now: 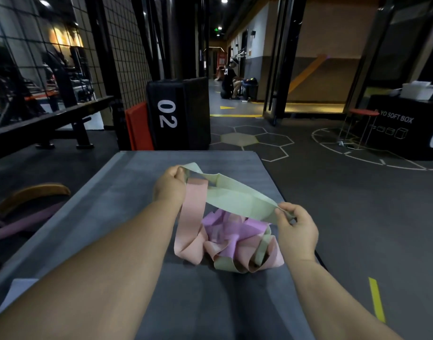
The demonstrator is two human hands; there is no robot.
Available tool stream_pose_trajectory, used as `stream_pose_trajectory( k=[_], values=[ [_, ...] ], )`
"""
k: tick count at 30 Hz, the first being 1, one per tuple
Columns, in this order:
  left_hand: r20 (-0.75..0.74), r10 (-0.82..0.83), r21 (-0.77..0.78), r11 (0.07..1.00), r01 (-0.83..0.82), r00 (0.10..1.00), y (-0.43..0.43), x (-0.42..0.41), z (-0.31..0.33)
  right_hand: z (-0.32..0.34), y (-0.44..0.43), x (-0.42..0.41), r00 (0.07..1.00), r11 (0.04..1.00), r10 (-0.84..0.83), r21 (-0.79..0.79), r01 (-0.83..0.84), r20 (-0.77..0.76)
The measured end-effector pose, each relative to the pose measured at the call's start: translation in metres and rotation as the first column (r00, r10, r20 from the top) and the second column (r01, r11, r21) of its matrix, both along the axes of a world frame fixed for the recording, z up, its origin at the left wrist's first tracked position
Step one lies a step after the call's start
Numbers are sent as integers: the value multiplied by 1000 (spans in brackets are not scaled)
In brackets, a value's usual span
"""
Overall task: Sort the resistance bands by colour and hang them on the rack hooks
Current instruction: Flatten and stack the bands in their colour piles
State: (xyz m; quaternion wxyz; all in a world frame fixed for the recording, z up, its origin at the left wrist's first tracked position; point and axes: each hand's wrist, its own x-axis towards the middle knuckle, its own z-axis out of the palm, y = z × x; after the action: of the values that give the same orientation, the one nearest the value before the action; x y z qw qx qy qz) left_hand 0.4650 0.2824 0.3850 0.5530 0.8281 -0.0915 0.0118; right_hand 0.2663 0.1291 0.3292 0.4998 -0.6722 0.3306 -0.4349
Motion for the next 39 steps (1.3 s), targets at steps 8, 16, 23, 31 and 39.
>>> stream_pose_trajectory(
  k=[8, 16, 23, 31, 39],
  values=[
    [74, -57, 121, 991, 48, 996, -14, 11, -4, -1, -10, 5, 999, 999, -19, 25, 21, -49],
    [-68, -59, 116, 991, 67, 996, -13, 11, -17, -9, -11, 5, 993, 998, -19, 65, 27, -118],
    [-13, -58, 226, 972, 60, 998, 29, -18, -45, -6, -3, -12, 990, 997, -3, 81, 15, -140],
    [67, -33, 329, 944, 9, 997, 113, -102, -85, -12, 30, -58, 961, 993, 116, 4, -119, -253],
    [153, -8, 497, 865, -70, 988, 173, -166, -96, -25, 62, -109, 860, 966, 205, -44, -255, -467]
  ],
)
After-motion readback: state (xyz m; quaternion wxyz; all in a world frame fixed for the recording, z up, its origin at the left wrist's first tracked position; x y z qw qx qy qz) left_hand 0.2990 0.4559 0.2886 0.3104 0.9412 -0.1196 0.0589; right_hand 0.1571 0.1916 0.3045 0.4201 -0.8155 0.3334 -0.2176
